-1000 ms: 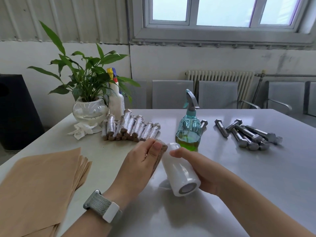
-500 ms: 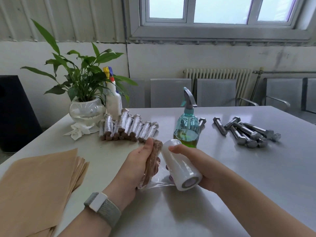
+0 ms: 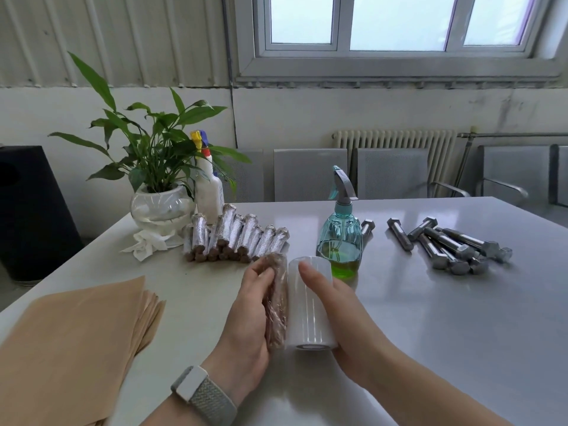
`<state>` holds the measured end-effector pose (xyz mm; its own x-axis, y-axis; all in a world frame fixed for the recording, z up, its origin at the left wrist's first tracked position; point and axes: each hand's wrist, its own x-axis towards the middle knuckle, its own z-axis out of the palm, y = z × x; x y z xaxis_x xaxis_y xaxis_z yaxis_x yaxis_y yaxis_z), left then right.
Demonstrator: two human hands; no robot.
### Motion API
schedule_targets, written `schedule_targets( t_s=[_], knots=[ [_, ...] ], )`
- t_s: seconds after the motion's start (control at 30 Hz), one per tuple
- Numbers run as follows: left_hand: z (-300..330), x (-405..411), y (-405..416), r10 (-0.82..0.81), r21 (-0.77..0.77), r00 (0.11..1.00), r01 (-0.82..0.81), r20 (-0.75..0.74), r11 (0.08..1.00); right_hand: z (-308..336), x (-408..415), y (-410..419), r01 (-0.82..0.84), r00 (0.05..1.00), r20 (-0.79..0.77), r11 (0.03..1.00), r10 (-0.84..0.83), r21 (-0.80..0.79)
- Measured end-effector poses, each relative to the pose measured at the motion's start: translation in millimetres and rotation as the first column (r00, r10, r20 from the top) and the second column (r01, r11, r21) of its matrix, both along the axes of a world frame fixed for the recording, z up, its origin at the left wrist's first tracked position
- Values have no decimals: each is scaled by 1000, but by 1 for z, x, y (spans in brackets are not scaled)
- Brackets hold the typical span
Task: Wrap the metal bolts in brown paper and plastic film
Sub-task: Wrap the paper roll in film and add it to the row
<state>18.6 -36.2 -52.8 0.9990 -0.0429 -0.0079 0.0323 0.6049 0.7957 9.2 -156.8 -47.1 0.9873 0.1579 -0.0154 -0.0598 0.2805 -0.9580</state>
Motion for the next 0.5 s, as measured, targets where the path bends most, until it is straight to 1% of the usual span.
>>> schedule_targets(
  t_s=[0.07,0.13,0.17,0.23,0.3,0.37,0.4,0.5],
  knots=[
    [1,1,4,-41,-1,998,41,40,999,1,-1,0,40,998,44,999,-38,-28],
    [3,1,8,-85,48,991,81,105,996,2,-2,-2,50,997,63,998,-48,-28],
    [4,0,10,-80,91,986,67,145,994,1,-3,-2,39,997,67,999,-38,-12],
    [3,0,9,-21,164,973,-18,232,986,0,-6,0,20,999,36,999,-21,42],
    [1,-2,6,37,183,957,-93,287,979,-3,-8,4,7,1000,-9,997,-7,71],
    [1,-4,4,73,167,958,-123,276,978,-4,-9,7,43,999,-33,998,-42,54],
    [0,-4,2,65,152,965,-107,255,983,-4,-9,9,77,996,-37,996,-76,34],
    [4,-5,4,44,126,991,-60,124,990,2,-11,13,97,995,-43,994,-95,40]
  ],
)
